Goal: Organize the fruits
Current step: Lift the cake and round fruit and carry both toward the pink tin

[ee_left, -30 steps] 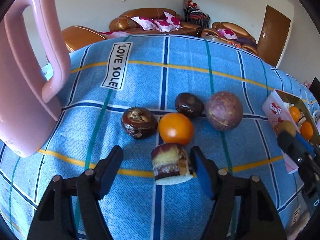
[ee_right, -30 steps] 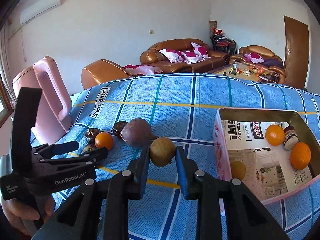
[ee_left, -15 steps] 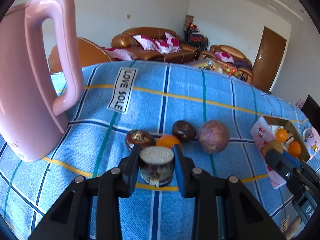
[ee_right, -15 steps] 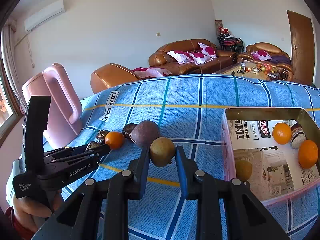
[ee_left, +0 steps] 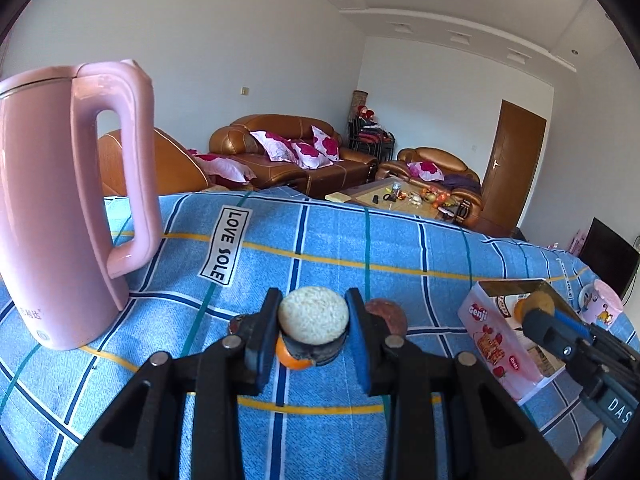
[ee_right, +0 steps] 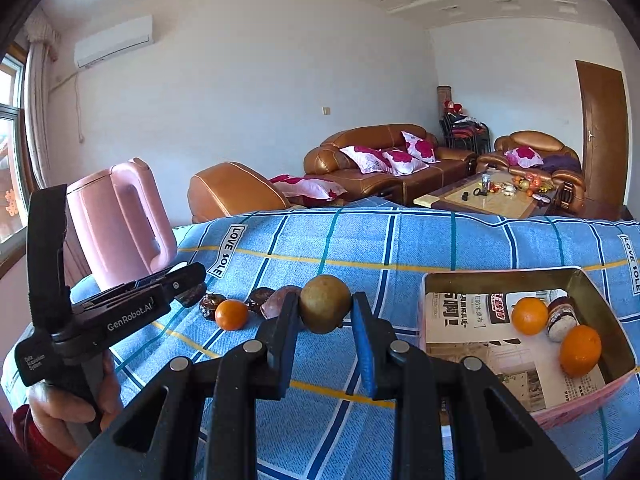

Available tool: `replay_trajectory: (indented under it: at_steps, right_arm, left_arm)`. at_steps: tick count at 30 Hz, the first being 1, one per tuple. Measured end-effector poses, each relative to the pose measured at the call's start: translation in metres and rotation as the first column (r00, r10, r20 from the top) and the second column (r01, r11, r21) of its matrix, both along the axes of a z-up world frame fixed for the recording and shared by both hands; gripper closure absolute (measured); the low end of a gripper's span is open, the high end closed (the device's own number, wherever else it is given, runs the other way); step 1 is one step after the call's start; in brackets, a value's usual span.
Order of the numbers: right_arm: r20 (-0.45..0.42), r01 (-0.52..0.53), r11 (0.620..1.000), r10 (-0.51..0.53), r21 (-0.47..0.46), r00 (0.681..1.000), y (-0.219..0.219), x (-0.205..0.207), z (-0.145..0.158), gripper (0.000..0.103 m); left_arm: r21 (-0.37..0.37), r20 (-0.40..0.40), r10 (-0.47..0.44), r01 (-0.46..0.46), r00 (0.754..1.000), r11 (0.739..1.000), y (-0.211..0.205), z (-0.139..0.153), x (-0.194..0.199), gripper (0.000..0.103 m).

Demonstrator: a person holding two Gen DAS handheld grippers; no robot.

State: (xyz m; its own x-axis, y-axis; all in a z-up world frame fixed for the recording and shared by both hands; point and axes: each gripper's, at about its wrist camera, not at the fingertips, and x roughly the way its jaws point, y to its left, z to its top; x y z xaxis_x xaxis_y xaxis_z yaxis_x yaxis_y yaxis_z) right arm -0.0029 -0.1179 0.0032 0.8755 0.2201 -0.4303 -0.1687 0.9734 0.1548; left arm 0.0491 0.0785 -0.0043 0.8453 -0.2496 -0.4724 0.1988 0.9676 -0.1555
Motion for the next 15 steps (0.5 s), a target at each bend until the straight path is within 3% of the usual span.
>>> replay_trajectory:
  at_steps: [15]
  right_arm:
    - [-0.004, 0.075, 0.997, -0.075, -0.036, 0.997, -0.045, -0.003, -0.003, 0.075]
  left_arm:
    - [0.038, 0.007, -0.016, 0.016, 1.000, 0.999, -0.052, -0.002, -0.011, 0.069]
